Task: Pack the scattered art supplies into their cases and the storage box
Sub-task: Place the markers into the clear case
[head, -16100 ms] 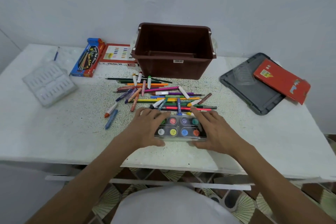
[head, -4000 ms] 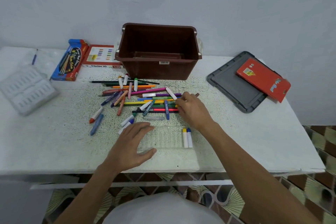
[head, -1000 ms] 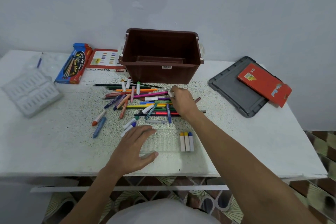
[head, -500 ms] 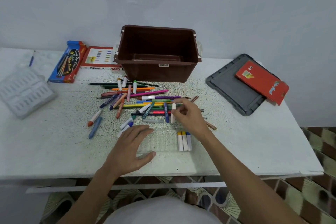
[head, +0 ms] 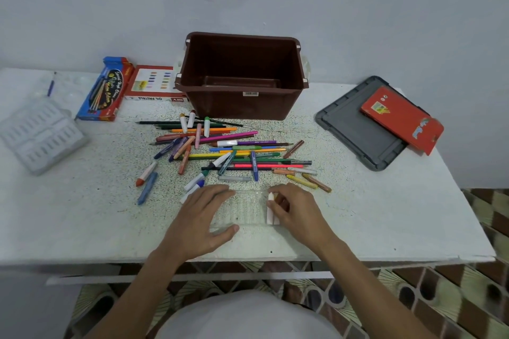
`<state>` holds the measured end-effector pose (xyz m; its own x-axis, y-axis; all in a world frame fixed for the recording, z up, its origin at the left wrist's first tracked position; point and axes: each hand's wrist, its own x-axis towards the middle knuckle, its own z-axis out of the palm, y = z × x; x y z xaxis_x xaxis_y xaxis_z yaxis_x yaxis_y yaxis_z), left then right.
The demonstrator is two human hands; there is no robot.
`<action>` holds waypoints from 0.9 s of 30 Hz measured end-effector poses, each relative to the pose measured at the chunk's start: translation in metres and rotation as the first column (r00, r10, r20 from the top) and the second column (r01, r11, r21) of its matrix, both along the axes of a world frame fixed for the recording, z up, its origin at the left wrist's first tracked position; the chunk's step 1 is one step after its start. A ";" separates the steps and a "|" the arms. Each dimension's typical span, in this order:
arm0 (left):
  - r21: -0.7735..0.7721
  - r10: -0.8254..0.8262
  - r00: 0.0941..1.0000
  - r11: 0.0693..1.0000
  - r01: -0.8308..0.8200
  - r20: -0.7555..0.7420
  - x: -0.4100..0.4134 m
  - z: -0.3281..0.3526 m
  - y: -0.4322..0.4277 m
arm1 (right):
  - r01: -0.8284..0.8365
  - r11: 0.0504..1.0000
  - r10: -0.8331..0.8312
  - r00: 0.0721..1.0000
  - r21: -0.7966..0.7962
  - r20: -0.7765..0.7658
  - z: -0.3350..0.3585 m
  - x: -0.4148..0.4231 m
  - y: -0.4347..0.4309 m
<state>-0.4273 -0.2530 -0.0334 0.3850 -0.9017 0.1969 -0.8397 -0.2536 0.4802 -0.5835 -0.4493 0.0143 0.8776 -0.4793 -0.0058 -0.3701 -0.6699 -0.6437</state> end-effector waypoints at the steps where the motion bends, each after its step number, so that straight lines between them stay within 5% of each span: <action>1: 0.003 0.000 1.000 1.000 0.000 0.000 0.000 0.000 0.000 | -0.014 0.999 0.014 1.000 -0.030 -0.003 -0.002 -0.001 0.000; 27: 0.019 0.020 1.000 1.000 -0.020 0.022 -0.001 -0.004 0.000 | -0.096 0.953 0.094 0.995 -0.287 -0.022 -0.007 -0.003 0.011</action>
